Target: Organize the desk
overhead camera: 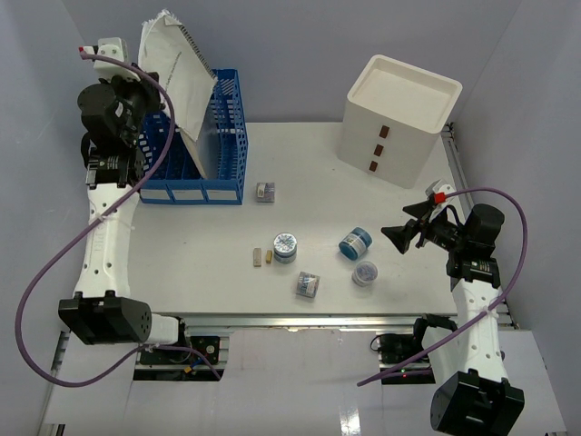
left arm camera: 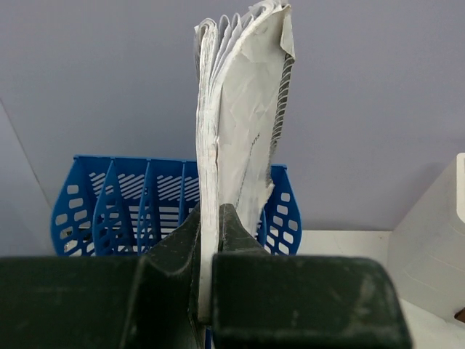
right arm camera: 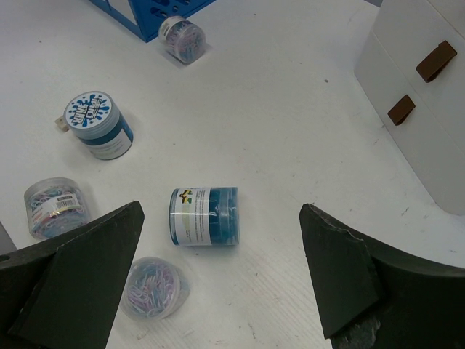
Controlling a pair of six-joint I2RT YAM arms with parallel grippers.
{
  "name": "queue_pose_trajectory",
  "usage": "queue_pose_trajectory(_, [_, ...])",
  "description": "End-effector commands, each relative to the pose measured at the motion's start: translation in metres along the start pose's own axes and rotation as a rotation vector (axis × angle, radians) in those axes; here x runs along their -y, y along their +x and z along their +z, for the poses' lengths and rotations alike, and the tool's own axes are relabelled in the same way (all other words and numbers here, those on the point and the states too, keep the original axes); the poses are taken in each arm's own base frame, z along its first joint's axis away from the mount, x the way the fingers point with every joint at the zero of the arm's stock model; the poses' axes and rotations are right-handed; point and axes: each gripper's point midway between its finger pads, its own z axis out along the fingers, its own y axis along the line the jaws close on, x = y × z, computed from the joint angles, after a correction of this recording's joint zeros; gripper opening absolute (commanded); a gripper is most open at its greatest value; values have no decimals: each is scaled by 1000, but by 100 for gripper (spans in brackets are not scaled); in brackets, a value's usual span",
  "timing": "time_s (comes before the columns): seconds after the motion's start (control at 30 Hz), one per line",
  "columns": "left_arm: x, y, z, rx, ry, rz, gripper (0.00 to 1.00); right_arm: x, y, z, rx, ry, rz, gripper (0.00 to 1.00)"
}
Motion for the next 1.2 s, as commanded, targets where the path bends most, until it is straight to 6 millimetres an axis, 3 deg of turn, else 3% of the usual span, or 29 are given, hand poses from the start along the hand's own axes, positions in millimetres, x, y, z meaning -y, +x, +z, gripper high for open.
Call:
queue_pose_trajectory(0.0, [6,-77,-34,213,-3,34,0,-1,-8,-1,26,-10,-48,95])
queue_pose_trajectory(0.13, [15,-113,-53,294,20,34,0,-1,-8,0,27,-9,-49,94])
queue_pose_trajectory(0.23, [10,-140,-64,351,-21,67,0,-1,-7,0,24,-9,-46,94])
queue_pose_trajectory(0.33, [0,-154,-65,381,-83,109,0,-1,-6,0,24,-10,-44,94])
queue_pose_trajectory(0.47, [-13,-158,-58,388,-155,155,0,0,-5,0,22,-8,-42,94])
queue_pose_trajectory(0.67, [-27,-135,-29,338,-199,216,0,2,-3,0,17,1,-41,95])
queue_pose_trajectory(0.87, [-34,-86,-2,253,-190,237,0,3,-3,1,15,5,-43,95])
queue_pose_trajectory(1.17, [-42,-24,16,158,-167,214,0,3,-4,0,17,5,-47,95])
